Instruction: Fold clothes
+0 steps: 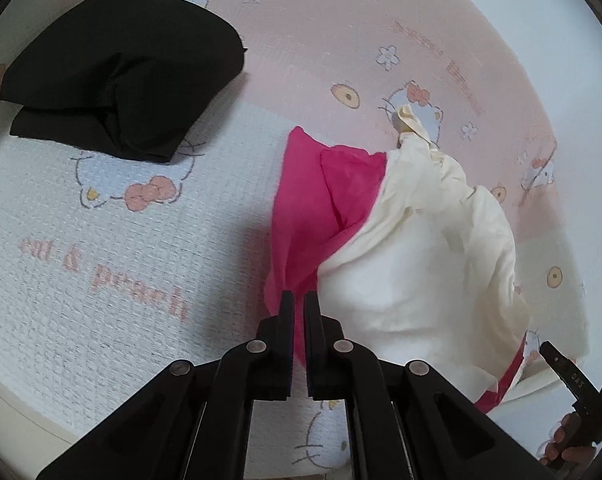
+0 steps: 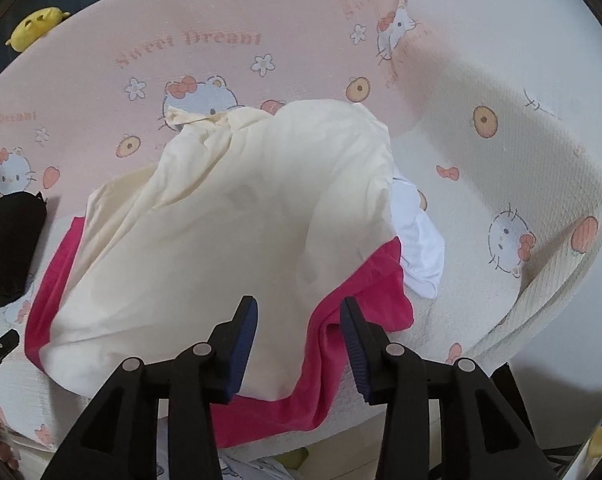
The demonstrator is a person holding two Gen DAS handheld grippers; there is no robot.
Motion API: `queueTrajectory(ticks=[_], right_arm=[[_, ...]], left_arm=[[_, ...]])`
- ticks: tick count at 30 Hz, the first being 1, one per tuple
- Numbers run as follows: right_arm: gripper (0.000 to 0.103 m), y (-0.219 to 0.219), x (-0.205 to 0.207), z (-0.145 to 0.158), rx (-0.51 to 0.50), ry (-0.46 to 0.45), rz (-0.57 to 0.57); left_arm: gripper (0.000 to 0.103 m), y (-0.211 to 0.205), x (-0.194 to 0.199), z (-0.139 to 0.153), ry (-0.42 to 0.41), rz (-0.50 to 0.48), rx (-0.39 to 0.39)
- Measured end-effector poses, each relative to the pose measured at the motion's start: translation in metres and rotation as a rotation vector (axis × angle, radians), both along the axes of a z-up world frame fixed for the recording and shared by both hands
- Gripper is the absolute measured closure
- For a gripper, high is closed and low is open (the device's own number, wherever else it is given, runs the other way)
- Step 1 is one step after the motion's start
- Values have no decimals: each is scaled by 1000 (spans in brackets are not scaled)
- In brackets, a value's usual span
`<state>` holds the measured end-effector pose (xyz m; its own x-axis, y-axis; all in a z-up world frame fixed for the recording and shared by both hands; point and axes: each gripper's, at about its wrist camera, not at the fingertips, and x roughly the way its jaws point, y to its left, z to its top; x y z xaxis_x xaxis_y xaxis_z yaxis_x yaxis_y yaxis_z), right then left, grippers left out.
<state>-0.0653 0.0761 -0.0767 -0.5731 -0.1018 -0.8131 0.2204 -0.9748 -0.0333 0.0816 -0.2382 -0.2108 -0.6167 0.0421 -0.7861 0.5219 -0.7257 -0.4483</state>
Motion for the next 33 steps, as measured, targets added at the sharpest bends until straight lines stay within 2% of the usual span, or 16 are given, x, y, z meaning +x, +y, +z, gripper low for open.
queueTrajectory(ticks=[4,7,12,14,17,21,22,24,25,26,33], right_arm=[[59,-16,-2,4,7,-16,38],[56,-34,-5,4,2,-26,73],[56,-77,-15,-2,-38,-76,137],[56,-95,-20,-5,-69,-107,159],[56,-121,-26,-8,-75,-126,196],[53,-148,-33,-13,-60,-155,264],[51,-153,-36,-15,-59,-159,264],[49,-165,-43,-19,-57,-171,263],[49,-170,-47,-22,-56,-182,262],[49,-174,-50,-24,-59,-194,262],[48,-205,-78,-46,-156,-318,246]], left_arm=[[100,-12,1,-10,-20,42,45],[100,-23,-6,-24,-47,42,108],[100,-44,-27,-39,-33,65,242],[100,-52,-36,-40,-21,61,268],[100,-59,-49,-38,-33,59,238],[99,-71,-70,-45,-111,69,171],[96,-74,-76,-49,-130,66,160],[77,-76,-86,-57,-154,48,165],[52,-77,-89,-58,-148,50,176],[39,-77,-92,-59,-142,52,186],[39,-76,-114,-68,-117,43,242]])
